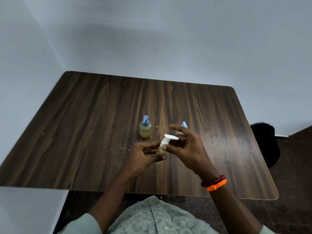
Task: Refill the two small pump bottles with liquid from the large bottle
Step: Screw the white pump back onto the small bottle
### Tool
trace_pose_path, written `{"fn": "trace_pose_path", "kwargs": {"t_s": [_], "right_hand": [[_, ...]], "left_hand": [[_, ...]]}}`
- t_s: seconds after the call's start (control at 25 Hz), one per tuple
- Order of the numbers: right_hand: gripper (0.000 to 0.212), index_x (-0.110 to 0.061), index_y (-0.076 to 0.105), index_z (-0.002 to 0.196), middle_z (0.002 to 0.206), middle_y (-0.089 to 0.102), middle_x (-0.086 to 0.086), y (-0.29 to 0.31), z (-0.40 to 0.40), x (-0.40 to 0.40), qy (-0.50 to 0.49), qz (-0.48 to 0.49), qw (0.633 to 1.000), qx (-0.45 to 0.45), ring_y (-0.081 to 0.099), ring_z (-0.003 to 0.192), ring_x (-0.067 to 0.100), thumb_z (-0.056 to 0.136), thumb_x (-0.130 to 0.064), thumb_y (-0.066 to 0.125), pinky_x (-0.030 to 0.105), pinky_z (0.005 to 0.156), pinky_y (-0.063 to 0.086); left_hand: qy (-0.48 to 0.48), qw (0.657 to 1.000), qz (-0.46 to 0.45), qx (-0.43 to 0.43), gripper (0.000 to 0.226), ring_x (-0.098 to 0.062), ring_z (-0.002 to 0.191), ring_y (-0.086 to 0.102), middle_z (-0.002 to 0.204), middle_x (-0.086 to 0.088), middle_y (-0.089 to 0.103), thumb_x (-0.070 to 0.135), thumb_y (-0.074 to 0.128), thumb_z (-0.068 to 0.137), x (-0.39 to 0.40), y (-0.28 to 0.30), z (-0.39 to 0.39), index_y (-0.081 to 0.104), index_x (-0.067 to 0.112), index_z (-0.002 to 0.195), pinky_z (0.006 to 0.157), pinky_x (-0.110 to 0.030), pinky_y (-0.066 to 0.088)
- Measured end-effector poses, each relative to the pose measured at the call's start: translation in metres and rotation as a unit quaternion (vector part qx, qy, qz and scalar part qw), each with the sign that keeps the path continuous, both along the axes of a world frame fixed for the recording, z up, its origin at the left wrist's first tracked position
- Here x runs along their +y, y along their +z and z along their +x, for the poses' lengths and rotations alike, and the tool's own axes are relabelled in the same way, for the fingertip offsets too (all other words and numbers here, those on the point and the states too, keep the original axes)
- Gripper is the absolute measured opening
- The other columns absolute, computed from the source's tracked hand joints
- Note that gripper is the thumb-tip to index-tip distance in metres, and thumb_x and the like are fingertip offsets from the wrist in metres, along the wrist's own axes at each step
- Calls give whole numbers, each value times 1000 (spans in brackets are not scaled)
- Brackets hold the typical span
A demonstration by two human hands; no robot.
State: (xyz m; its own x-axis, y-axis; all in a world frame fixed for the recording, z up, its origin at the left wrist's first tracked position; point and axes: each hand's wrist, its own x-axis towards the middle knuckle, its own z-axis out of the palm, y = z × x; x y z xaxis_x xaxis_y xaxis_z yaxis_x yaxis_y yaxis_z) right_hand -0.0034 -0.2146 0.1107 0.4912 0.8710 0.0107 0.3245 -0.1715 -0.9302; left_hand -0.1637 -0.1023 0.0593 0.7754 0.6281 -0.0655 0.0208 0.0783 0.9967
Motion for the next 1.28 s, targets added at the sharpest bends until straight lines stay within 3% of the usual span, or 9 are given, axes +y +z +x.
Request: {"fn": "trace_pose_path", "kwargs": {"t_s": [0.2, 0.36, 0.44, 0.6, 0.72, 0.8, 1.0, 1.16, 1.28], "right_hand": [[66, -25, 58, 131, 91, 74, -1, -10, -12, 2, -37, 11, 998, -48, 74, 86, 12, 75, -22, 94, 41, 80, 64], [94, -26, 39, 154, 112, 75, -10, -10, -13, -1, -28, 14, 999, -40, 69, 109, 2, 76, -30, 92, 17, 92, 55], [89, -24, 40, 154, 114, 77, -16, -7, -10, -2, -16, 13, 999, -25, 67, 116, -5, 80, -22, 90, 11, 98, 48], [79, -35, 49, 142, 94, 73, -17, -7, -13, 5, -52, 4, 997, -60, 68, 103, -7, 77, -26, 92, 20, 96, 54], [90, -26, 45, 151, 100, 70, -24, -8, -14, 4, -46, -13, 998, -47, 64, 106, -14, 75, -30, 93, 21, 102, 51], [83, -22, 51, 149, 104, 74, -23, -10, -12, 2, -35, -19, 999, -35, 66, 109, -12, 77, -30, 91, 30, 107, 52], [47, -22, 68, 112, 96, 77, -12, -14, -22, 8, -98, 31, 993, -59, 75, 96, 0, 73, -21, 94, 40, 87, 65], [70, -20, 59, 140, 103, 73, -31, -11, -23, 8, -83, 16, 996, -18, 70, 116, 0, 78, -23, 91, 33, 109, 52], [64, -25, 62, 135, 98, 79, -16, -7, -18, 9, -77, 0, 997, -7, 75, 103, 1, 78, -24, 91, 35, 101, 58]], "left_hand": [[-2, 1000, -10, 4, 41, -18, 103, 80, 109, -1, 84, -5, 86, 78, -2, 3, 3, 80, 11, 115, 80, -29, 65], [-4, 1000, -21, 2, 40, -13, 102, 80, 106, 6, 84, -3, 81, 83, 0, 8, 4, 79, 22, 114, 79, -27, 65], [2, 1000, -27, 4, 45, -10, 100, 80, 104, 10, 84, -5, 83, 80, 1, 9, 3, 78, 25, 112, 78, -26, 64], [-3, 1000, -12, 4, 46, -15, 106, 79, 107, 8, 84, -3, 86, 78, 2, 6, 4, 79, 29, 111, 81, -30, 65], [-4, 1000, -11, 0, 43, -9, 101, 79, 103, 12, 84, -7, 80, 83, 3, 8, 5, 78, 24, 111, 79, -26, 65], [-1, 1000, -25, -5, 39, -10, 98, 80, 101, 9, 84, -10, 77, 86, 4, 7, 5, 77, 19, 112, 77, -24, 64], [19, 1000, -18, -4, 41, -11, 99, 80, 102, 10, 84, -4, 82, 81, 2, 7, 7, 79, 26, 110, 75, -26, 65], [17, 999, -36, -3, 42, -9, 97, 80, 99, 13, 84, -6, 81, 82, 4, 4, 6, 78, 27, 109, 70, -22, 63], [23, 999, -32, 3, 45, -15, 103, 80, 105, 4, 84, 1, 87, 78, 4, -1, 4, 79, 24, 115, 76, -30, 66]]}}
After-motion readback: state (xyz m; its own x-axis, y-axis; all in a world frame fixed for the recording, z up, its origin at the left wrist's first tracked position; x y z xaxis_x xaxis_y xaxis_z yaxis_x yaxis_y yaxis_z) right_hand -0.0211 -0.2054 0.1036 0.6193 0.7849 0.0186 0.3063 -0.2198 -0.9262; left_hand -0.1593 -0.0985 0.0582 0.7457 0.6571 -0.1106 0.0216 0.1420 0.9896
